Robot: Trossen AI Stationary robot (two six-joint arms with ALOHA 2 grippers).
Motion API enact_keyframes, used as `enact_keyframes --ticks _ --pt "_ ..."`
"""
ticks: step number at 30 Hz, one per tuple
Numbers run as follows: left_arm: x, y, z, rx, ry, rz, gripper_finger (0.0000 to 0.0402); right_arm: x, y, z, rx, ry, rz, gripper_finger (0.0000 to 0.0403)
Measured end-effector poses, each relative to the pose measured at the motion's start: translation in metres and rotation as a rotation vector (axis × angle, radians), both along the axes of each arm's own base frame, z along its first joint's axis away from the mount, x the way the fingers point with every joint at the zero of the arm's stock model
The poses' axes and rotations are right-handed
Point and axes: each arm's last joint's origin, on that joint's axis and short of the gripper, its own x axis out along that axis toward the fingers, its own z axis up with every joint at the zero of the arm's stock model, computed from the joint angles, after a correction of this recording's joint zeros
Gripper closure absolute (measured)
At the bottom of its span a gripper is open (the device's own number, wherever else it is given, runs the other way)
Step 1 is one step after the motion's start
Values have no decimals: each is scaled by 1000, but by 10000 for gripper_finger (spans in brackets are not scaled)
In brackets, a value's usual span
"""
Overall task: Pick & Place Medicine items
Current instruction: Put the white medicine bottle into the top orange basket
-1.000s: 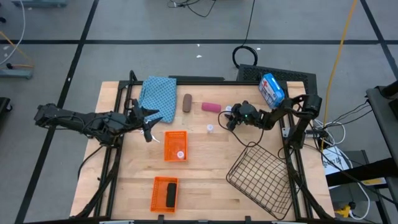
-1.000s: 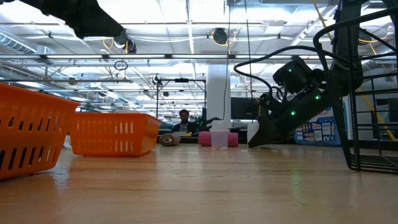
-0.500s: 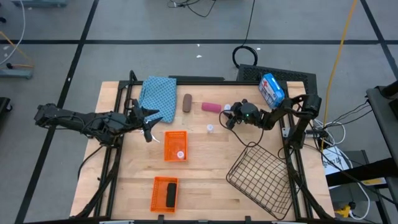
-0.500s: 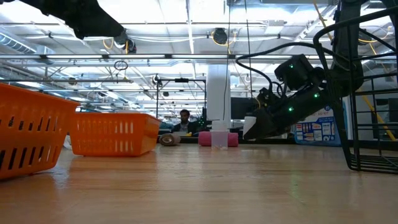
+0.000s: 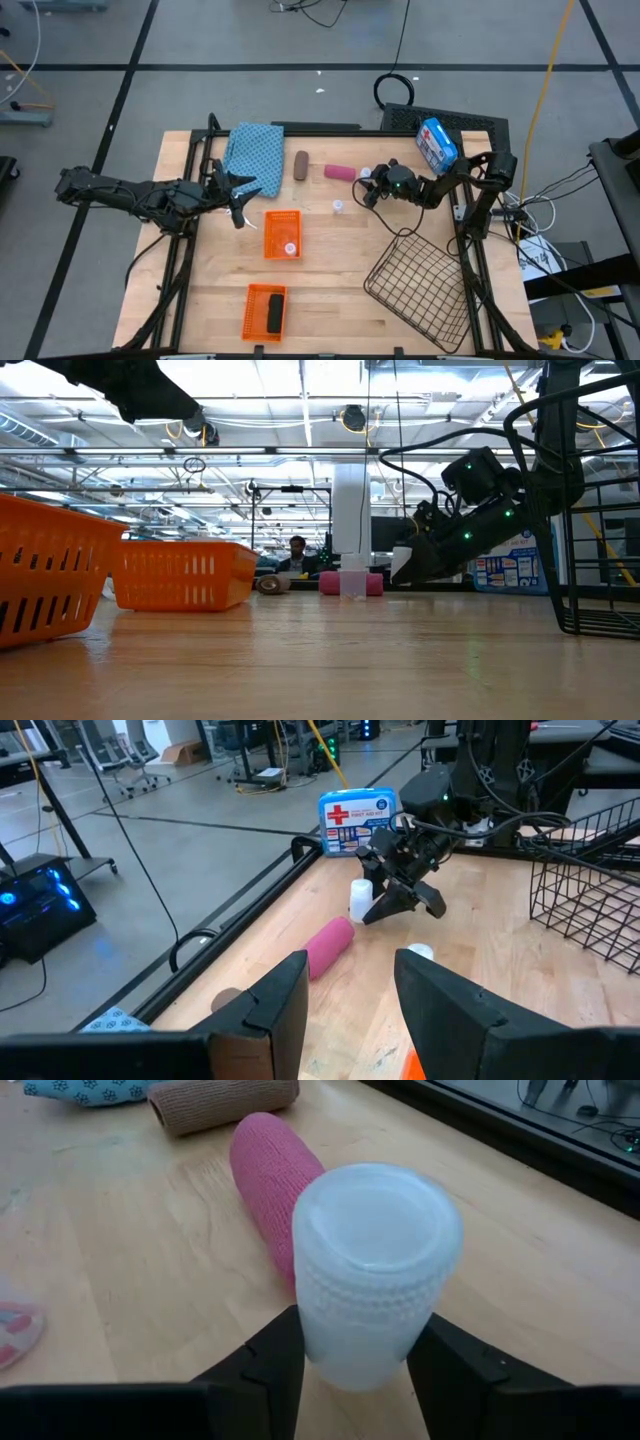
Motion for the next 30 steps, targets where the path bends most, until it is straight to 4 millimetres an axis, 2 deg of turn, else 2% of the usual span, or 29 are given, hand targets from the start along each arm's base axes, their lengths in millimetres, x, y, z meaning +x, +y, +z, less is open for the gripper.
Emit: enact_keyframes --ticks 9,17,26,30 --pt "0 0 0 0 0 0 245 0 1 1 -7 22 14 261" --pt "0 0 0 0 -1 0 245 -7 11 34 -9 24 44 264" --pt "0 0 0 0 -1 0 245 -34 23 67 24 101 39 263" --pt "0 0 0 0 -1 0 245 -48 26 79 8 120 -45 264"
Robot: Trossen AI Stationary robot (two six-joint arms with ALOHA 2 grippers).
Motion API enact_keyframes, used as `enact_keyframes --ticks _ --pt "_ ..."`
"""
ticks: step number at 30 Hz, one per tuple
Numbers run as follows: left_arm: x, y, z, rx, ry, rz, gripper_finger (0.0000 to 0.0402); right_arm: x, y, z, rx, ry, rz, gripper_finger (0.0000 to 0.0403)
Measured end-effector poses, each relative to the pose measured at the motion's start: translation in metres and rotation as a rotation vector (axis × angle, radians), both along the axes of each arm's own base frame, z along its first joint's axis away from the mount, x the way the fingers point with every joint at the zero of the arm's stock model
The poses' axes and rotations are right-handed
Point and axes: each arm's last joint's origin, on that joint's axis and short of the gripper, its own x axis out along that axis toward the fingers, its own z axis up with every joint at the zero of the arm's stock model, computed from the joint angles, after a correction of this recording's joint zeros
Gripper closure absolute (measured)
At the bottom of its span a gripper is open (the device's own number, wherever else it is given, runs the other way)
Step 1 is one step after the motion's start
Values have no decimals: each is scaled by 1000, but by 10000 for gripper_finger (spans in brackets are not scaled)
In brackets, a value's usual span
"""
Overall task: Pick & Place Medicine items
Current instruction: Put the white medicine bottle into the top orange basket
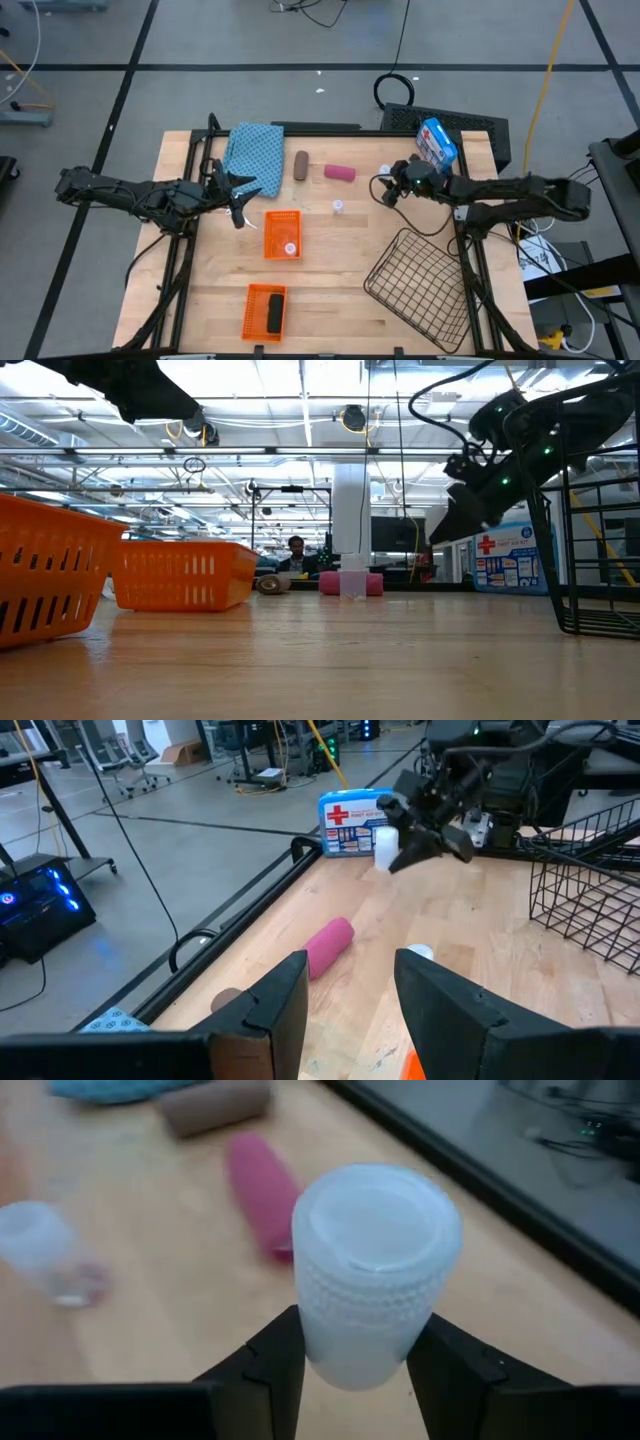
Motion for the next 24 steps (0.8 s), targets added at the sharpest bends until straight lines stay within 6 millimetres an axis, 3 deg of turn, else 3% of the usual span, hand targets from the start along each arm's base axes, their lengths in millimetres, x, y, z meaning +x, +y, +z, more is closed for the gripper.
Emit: enact_keyframes --ticks 9,24 --pt "0 0 0 0 0 0 245 -13 2 9 -17 -1 -133 264" --pt "0 0 0 0 0 0 245 -12 3 9 -7 -18 -137 262"
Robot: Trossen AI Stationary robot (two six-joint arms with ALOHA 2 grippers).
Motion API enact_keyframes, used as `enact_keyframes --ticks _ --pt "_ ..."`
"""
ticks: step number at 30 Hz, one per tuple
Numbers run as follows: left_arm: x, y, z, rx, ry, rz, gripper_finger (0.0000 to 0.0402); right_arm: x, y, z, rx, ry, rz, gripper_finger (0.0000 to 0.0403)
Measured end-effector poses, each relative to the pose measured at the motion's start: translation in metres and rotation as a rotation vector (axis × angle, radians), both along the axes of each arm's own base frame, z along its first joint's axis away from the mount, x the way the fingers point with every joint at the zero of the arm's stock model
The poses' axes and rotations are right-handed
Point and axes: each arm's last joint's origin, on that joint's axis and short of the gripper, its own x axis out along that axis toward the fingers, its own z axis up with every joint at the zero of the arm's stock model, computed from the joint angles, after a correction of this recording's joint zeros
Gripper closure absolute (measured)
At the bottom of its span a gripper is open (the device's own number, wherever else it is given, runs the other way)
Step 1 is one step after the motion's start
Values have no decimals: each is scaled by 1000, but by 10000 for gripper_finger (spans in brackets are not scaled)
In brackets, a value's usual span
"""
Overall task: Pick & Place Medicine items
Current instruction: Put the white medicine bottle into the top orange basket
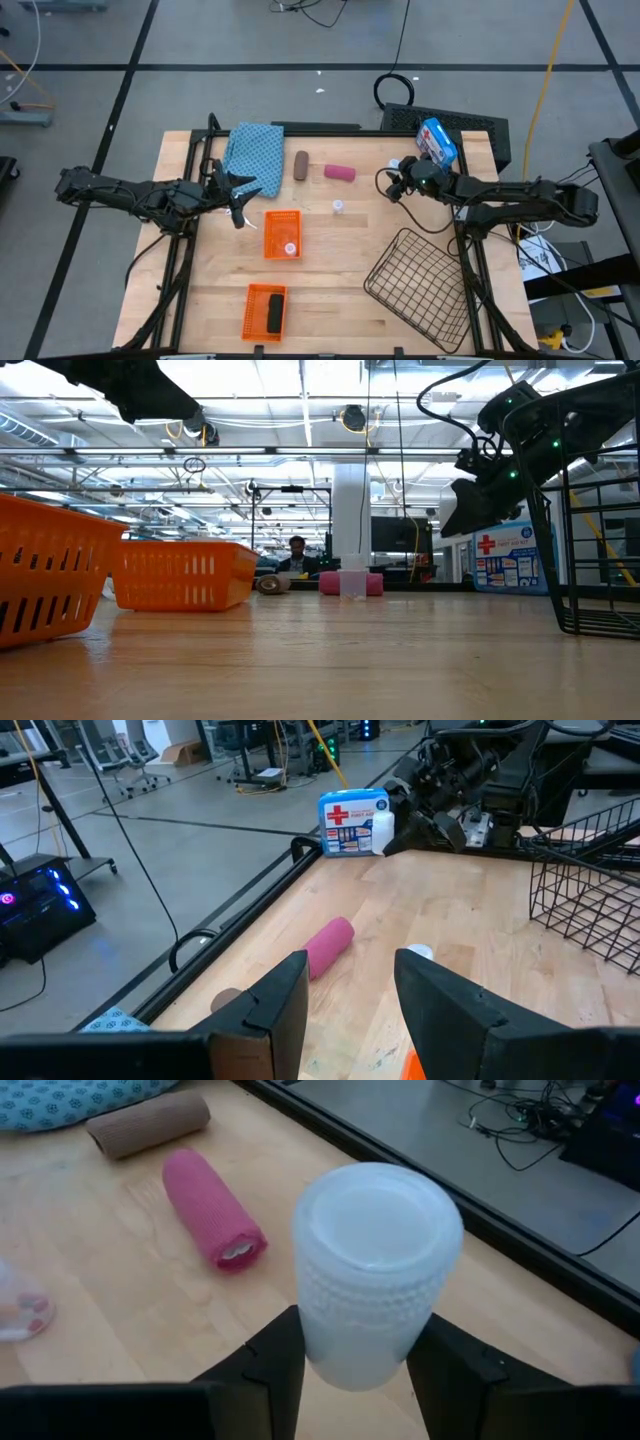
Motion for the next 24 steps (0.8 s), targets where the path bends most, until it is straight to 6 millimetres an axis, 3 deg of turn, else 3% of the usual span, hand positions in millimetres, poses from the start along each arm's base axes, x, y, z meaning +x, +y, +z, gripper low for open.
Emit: enact_keyframes --ticks 24 --pt "0 0 0 0 0 0 245 20 25 19 -75 -190 282 263"
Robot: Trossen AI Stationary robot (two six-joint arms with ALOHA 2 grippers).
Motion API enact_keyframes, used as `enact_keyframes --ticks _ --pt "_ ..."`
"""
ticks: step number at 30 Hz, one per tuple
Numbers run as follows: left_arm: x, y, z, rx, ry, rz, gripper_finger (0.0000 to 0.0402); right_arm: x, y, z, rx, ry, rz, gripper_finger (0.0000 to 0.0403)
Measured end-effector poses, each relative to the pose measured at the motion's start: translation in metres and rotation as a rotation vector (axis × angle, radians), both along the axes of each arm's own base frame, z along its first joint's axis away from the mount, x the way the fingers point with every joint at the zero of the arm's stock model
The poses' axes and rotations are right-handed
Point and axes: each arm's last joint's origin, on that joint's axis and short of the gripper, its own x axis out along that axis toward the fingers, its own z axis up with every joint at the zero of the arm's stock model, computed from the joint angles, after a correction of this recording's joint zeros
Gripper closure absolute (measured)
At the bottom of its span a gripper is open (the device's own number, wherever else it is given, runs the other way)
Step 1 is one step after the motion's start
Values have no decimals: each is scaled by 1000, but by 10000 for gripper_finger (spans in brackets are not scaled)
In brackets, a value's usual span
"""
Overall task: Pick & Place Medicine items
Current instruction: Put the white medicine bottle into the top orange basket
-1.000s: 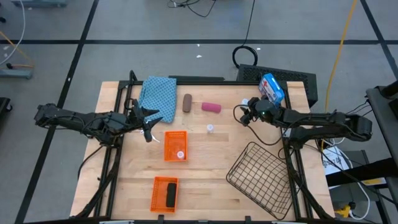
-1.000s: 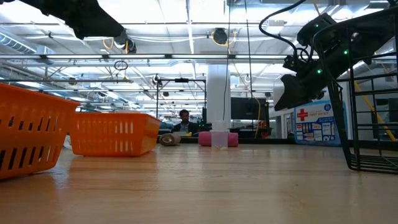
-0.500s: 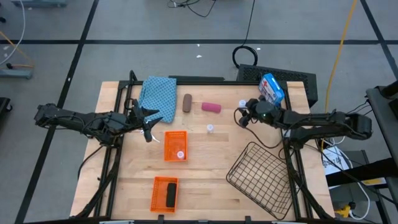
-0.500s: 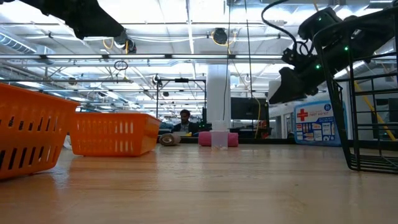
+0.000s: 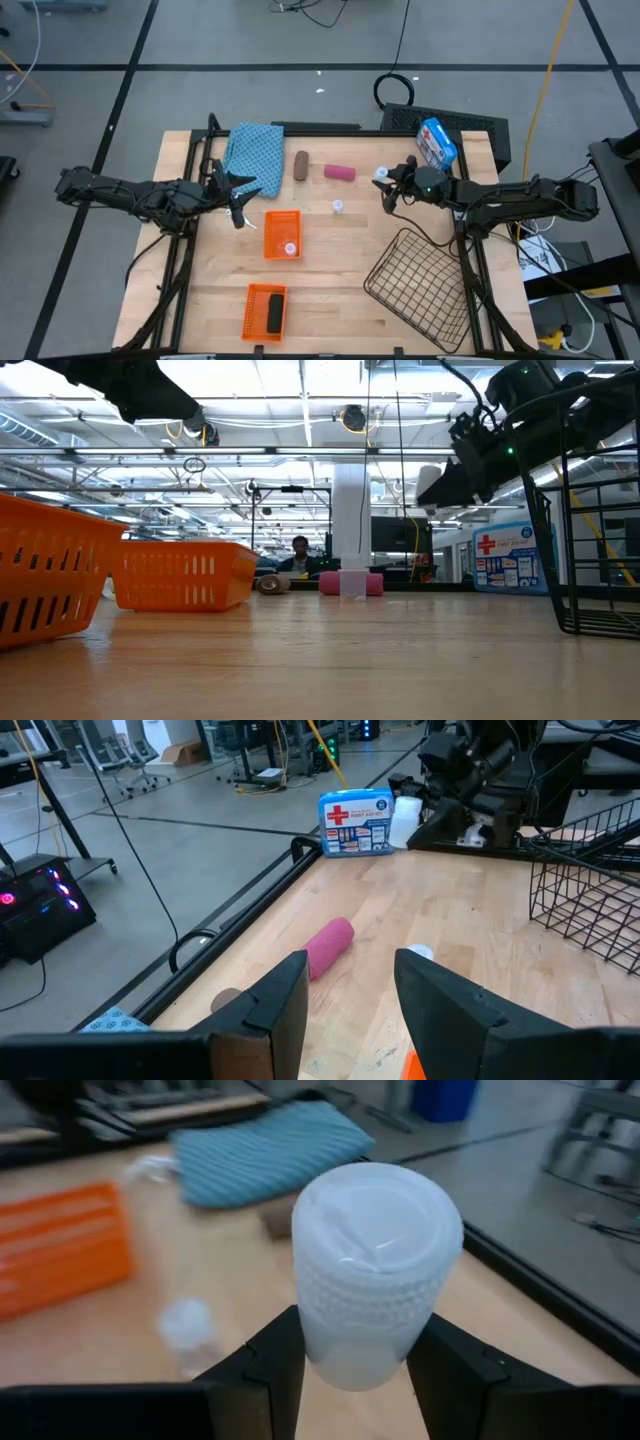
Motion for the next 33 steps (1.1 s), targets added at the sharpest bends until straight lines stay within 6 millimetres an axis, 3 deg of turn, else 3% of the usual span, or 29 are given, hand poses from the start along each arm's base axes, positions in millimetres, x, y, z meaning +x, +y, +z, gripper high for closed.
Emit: enact_keyframes --ticks 19,28,33 --pt "0 0 0 0 0 0 245 8 24 6 59 -79 396 263" --pt "0 0 0 0 0 0 245 9 39 6 217 -105 633 264" --pt "0 0 0 0 0 0 245 9 44 6 213 -102 679 264"
